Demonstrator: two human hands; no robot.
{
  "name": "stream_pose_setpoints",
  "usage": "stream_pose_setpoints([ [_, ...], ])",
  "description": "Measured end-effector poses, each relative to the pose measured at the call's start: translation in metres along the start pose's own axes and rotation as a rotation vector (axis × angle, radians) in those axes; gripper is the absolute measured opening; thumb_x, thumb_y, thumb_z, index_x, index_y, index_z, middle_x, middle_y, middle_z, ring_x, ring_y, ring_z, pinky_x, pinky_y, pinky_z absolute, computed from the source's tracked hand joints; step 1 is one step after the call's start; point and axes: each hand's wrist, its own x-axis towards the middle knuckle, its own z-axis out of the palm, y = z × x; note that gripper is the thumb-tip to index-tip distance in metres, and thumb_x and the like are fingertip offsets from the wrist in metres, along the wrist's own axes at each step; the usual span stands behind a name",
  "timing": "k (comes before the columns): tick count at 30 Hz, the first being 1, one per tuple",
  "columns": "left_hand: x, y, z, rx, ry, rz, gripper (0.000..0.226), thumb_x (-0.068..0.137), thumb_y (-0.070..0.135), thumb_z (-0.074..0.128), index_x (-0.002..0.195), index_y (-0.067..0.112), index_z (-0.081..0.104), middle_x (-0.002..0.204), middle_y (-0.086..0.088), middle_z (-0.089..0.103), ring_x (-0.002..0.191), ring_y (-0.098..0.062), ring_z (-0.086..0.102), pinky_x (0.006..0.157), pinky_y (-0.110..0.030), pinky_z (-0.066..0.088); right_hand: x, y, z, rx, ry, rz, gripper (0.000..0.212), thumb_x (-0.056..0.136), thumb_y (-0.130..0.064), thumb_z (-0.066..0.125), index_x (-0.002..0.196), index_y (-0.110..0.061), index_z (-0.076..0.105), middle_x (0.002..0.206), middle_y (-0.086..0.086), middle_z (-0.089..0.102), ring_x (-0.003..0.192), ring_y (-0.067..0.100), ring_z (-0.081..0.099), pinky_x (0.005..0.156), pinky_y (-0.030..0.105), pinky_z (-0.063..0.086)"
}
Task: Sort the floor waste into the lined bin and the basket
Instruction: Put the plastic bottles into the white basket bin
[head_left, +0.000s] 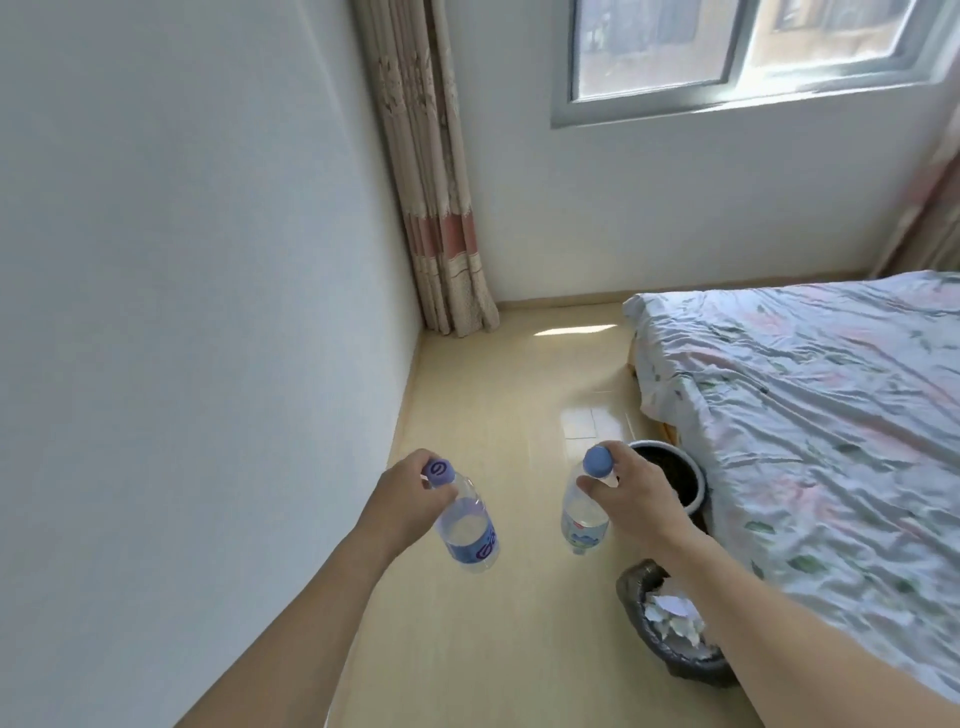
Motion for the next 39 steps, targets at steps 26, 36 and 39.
stream_pose_setpoints([
  [26, 0.456, 0.216, 0.264, 0.210, -0.496, 0.416, 0.004, 0.081, 0.017, 0.060, 0.085, 0.018, 0.060, 0.080, -0.007, 0.062, 0.063, -0.013, 0.047, 0.055, -0.026, 0.038, 0.324, 0.162, -0.118, 0.156, 0.440, 0.591, 0.020, 0.086, -0.022, 0.066, 0.101, -0.021, 0.052, 0.094, -0.003, 0.058, 0.085, 0.015, 0.054, 0.065, 0.020, 0.037],
  [36, 0.641, 0.207, 0.453, 0.353, -0.708, 0.539, 0.008, 0.083, 0.019, 0.056, 0.091, 0.019, 0.056, 0.092, 0.004, 0.052, 0.082, -0.016, 0.052, 0.064, -0.024, 0.040, 0.517, 0.287, -0.089, 0.071, 0.358, 0.765, 0.017, 0.087, -0.023, 0.061, 0.095, -0.028, 0.047, 0.088, -0.008, 0.053, 0.083, 0.014, 0.053, 0.067, 0.021, 0.041],
  [39, 0.673, 0.178, 0.522, 0.399, -0.726, 0.574, 0.012, 0.083, 0.020, 0.054, 0.095, 0.020, 0.055, 0.094, 0.006, 0.050, 0.081, -0.017, 0.052, 0.065, -0.027, 0.040, 0.558, 0.353, -0.069, 0.053, 0.328, 0.806, 0.018, 0.087, -0.023, 0.060, 0.099, -0.027, 0.047, 0.092, -0.006, 0.053, 0.085, 0.016, 0.054, 0.074, 0.027, 0.045],
])
